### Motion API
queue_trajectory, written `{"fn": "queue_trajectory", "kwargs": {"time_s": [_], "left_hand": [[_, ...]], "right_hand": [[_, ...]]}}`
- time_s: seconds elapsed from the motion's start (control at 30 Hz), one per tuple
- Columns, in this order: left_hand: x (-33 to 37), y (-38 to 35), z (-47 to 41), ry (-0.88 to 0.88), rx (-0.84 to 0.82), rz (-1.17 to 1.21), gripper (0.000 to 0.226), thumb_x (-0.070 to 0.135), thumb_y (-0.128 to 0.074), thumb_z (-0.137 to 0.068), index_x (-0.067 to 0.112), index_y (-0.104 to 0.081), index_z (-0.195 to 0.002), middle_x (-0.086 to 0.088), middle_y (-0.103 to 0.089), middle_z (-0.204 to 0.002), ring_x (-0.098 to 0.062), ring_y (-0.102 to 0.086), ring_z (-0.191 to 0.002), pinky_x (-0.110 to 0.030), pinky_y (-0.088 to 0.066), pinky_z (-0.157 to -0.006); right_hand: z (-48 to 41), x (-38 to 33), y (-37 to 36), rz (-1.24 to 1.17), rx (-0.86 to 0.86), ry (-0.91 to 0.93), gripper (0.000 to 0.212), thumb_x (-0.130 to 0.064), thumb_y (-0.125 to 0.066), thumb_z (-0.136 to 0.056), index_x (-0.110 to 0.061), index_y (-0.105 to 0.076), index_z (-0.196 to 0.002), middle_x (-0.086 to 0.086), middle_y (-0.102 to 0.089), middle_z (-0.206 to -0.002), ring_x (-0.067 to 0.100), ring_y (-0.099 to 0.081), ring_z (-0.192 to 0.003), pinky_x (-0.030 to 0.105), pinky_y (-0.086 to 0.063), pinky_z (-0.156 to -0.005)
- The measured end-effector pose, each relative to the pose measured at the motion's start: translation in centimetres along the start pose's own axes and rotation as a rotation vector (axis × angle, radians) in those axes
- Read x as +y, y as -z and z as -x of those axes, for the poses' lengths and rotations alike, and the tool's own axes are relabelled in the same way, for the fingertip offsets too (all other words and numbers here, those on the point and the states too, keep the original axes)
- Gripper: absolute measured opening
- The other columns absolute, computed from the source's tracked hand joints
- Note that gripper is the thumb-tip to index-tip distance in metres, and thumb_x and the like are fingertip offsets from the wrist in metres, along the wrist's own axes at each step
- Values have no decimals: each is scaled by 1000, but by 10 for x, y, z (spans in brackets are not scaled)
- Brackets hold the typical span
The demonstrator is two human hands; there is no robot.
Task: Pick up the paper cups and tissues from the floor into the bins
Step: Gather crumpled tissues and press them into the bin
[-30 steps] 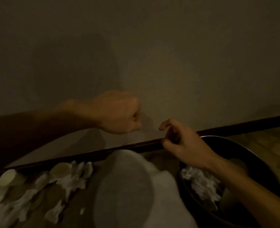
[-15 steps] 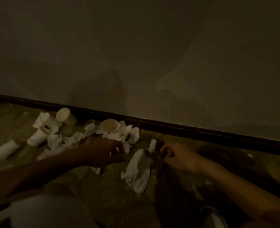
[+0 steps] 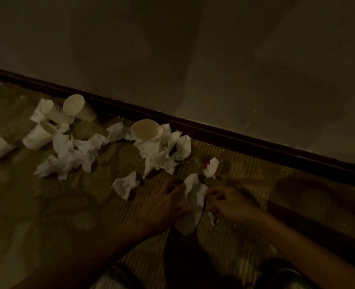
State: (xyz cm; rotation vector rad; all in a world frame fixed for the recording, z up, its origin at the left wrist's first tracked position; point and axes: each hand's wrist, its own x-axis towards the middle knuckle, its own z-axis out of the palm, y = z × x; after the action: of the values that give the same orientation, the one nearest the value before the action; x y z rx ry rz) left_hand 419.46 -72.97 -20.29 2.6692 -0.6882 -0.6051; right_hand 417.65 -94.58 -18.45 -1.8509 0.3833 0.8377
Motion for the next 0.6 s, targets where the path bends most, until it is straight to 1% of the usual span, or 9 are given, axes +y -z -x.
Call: {"fn": "queue_trajectory", "kwargs": {"time_s": [0.07, 0.1, 0.17, 0.23, 0.3, 0.37, 0.47, 0.53, 0.6], "left_hand": [[5, -4, 0, 9, 37, -26, 91, 75, -30, -81, 20, -29, -153, -1, -20, -160, -19, -35, -138, -35, -45, -102], [8, -6, 1, 2, 55, -50, 94, 76, -34, -79, 17, -32, -152, -3, -27, -158, -22, -37, -137, -36, -44, -103], [11, -9, 0, -94, 145, -151, 86, 68, -55, -78, 9, -51, -141, -9, -51, -144, -30, -56, -119, -36, -52, -91], [7, -19, -2, -244, 263, -228, 64, 51, -69, -78, 3, -68, -121, -14, -67, -122, -33, -68, -92, -37, -59, -75], [3, -30, -5, -331, 318, -227, 51, 42, -57, -84, 1, -72, -111, -15, -71, -109, -31, -69, -82, -35, -59, -67], [1, -38, -5, -383, 299, -217, 46, 35, -51, -85, 1, -74, -104, -13, -73, -98, -30, -70, -78, -32, -58, -61], [4, -42, -6, -426, 292, -218, 37, 29, -51, -85, 4, -76, -94, -12, -73, -90, -30, -72, -78, -32, -57, -58], [6, -43, -8, -426, 360, -205, 33, 25, -51, -85, 5, -76, -91, -12, -72, -89, -30, -69, -79, -31, -56, -59], [10, -41, -7, -399, 433, -147, 27, 22, -54, -87, 4, -74, -84, -13, -68, -86, -25, -56, -82, -33, -50, -62]], "right_hand": [[-11, -2, -3, -168, 31, -62, 26, -7, -52, -98, -11, -59, -122, 3, -65, -88, 16, -64, -76, 24, -53, -64], [-15, -3, -5, -242, 36, -81, 23, -5, -52, -97, -10, -60, -119, 7, -66, -88, 19, -64, -75, 28, -53, -66], [-20, -5, -6, -376, 23, -95, 20, 0, -52, -96, -11, -61, -110, 12, -67, -88, 22, -63, -73, 32, -53, -65], [-22, -4, -7, -442, -1, -88, 22, 2, -52, -95, -16, -64, -98, 10, -69, -84, 20, -63, -69, 28, -52, -59], [-23, -2, -6, -448, -12, -89, 26, 2, -52, -94, -19, -65, -90, 6, -69, -79, 16, -63, -65, 26, -52, -56], [-22, 2, -5, -451, -20, -107, 24, 1, -51, -95, -18, -65, -92, 7, -68, -83, 16, -63, -68, 26, -53, -58], [-20, 3, -3, -445, -37, -111, 21, -3, -49, -97, -19, -62, -101, 9, -69, -96, 18, -65, -79, 27, -54, -64], [-18, 1, -3, -453, -49, -94, 22, -3, -49, -97, -21, -61, -97, 6, -68, -94, 16, -64, -78, 23, -53, -62], [-15, -3, -4, -481, -87, -64, 20, -3, -51, -97, -18, -63, -100, 5, -67, -89, 14, -63, -74, 21, -51, -58]]}}
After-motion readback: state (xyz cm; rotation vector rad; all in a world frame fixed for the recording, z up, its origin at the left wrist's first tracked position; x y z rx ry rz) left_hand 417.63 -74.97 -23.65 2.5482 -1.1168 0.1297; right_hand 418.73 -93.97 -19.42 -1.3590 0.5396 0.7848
